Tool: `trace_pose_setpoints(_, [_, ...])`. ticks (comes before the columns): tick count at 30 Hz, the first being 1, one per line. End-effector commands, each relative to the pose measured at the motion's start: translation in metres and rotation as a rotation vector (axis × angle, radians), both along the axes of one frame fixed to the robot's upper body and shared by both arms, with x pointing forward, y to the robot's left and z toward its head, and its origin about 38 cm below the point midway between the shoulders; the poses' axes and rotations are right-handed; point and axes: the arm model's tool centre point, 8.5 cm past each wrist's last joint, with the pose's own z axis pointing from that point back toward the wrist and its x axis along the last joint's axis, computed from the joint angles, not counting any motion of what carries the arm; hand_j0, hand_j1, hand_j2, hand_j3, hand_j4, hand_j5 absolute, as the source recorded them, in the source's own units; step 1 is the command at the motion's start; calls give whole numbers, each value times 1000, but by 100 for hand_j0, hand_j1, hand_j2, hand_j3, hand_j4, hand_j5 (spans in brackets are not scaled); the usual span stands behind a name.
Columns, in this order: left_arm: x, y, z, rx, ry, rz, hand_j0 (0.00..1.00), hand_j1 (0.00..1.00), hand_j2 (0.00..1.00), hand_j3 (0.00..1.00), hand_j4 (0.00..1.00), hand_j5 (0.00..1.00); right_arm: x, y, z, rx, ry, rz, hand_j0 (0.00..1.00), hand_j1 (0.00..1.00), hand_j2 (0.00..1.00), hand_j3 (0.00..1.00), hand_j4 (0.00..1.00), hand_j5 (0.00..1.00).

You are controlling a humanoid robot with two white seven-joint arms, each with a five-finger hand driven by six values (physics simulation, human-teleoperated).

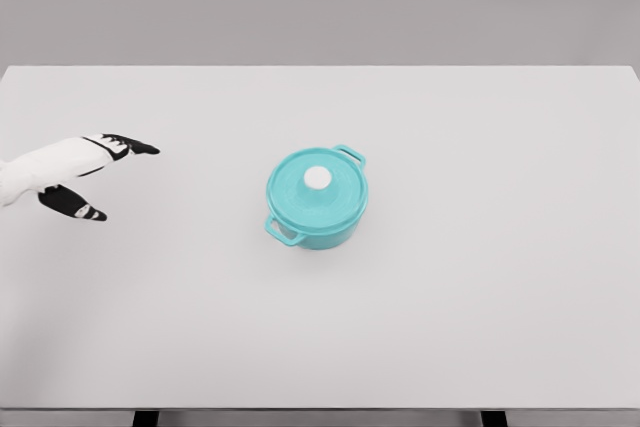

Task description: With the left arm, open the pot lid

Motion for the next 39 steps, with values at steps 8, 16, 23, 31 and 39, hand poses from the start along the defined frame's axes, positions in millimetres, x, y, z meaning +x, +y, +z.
trace_pose_setpoints(8, [1, -16, 11, -10, -36, -39, 100, 100, 100, 100, 100, 100, -3, -1, 0, -7, 8, 0, 100, 100, 100, 100, 100, 100])
trace_pose_setpoints(16, [39, -94, 60, 56, -64, -300, 100, 100, 100, 100, 100, 100, -3, -1, 0, -7, 8, 0, 100, 100, 100, 100, 100, 100])
trace_pose_setpoints(23, [19, -236, 117, 103, -228, -702, 100, 100, 100, 100, 100, 100, -3, -1, 0, -6, 7, 0, 100, 100, 100, 100, 100, 100])
trace_pose_setpoints(31, [11, -267, 109, 83, -226, -769, 100, 100, 100, 100, 100, 100, -3, -1, 0, -6, 7, 0, 100, 100, 100, 100, 100, 100])
trace_pose_setpoints(39, [21, -259, 96, 127, -204, -730, 95, 95, 95, 95, 95, 95, -3, -1, 0, -7, 8, 0, 100, 100, 100, 100, 100, 100])
